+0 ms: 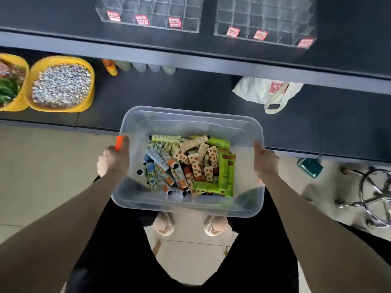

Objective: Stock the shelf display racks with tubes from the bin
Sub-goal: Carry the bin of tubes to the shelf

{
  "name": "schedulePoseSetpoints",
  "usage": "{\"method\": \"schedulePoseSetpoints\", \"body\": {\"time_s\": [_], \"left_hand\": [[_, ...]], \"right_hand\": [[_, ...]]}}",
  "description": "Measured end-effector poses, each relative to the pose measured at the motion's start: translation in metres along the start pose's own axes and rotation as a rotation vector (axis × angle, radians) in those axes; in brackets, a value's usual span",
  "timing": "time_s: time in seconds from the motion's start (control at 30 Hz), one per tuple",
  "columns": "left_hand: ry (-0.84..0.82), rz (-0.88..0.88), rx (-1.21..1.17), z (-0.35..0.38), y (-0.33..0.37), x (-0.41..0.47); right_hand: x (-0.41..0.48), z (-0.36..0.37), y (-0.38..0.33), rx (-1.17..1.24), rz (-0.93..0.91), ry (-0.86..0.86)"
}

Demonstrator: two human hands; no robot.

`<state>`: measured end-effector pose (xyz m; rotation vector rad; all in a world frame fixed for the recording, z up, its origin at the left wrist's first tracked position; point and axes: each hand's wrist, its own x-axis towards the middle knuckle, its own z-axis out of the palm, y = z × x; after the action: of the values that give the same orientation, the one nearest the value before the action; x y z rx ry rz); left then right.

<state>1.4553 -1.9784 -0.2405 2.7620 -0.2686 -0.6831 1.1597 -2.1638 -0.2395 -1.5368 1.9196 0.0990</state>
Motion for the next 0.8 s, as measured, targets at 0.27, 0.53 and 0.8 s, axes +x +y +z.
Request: {"method": "schedulePoseSetpoints", "body": {"time_s": [0.27, 0.53, 0.8], "left_hand": [[0.079, 0.078, -0.069, 0.013, -0.016, 0.0], [0.011, 0.306, -0.051, 0.012, -0.03, -0.018], [0.168, 0.552, 0.006, 0.01, -0.032, -0.04]], "right_hand": [[-0.004, 0.013, 0.01, 0.028, -0.064, 0.11], [-0.042, 0.018, 0.025, -0.029, -0.219, 0.077], [-0.075, 0.017, 0.024, -0.215, -0.436, 0.225]]}}
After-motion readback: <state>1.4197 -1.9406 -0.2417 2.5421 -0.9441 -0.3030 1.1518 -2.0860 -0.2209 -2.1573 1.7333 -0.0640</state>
